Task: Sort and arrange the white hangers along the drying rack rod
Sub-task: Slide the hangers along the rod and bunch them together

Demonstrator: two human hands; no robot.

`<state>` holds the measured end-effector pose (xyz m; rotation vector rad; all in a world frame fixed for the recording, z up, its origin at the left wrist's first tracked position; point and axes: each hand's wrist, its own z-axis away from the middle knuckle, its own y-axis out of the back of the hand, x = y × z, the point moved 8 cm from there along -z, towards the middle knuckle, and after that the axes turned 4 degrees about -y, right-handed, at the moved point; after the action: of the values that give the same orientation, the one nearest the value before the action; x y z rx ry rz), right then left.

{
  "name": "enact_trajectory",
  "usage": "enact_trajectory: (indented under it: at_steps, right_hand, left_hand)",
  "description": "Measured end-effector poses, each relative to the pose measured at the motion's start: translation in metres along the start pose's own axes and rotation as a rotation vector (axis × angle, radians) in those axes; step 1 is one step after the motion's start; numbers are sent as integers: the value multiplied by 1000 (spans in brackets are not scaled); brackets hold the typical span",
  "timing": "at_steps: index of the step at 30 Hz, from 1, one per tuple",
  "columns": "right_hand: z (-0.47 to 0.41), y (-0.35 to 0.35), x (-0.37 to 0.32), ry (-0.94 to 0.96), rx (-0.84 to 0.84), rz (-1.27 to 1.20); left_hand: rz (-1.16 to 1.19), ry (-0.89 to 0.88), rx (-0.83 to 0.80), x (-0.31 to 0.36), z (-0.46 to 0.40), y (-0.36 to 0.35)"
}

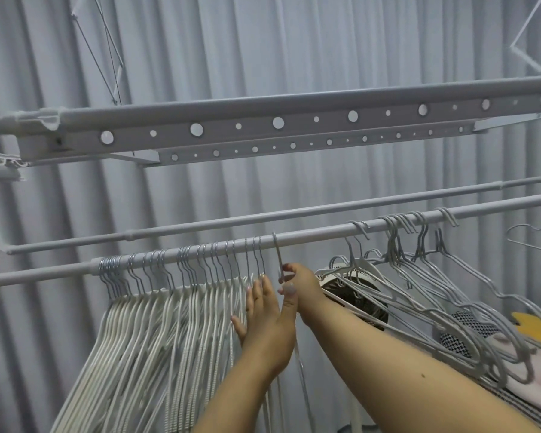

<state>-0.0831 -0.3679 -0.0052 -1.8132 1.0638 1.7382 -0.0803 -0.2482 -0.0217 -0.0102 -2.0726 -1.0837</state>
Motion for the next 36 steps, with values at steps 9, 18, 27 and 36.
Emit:
enact_trajectory:
  at_steps: [9, 18, 27, 36]
  right_hand:
    - [20, 52, -16, 130, 272, 412]
    - [37, 143, 17, -188, 545, 899]
    - [18, 121, 32, -227, 163, 532]
    - [26, 107, 29, -246, 82, 152]
  left_hand:
    - [32, -72, -8, 33, 1, 0]
    - [93, -144, -4, 65, 10, -12]
    - [506, -134, -211, 87, 22, -41]
    - [745, 153, -245, 71, 14, -69]
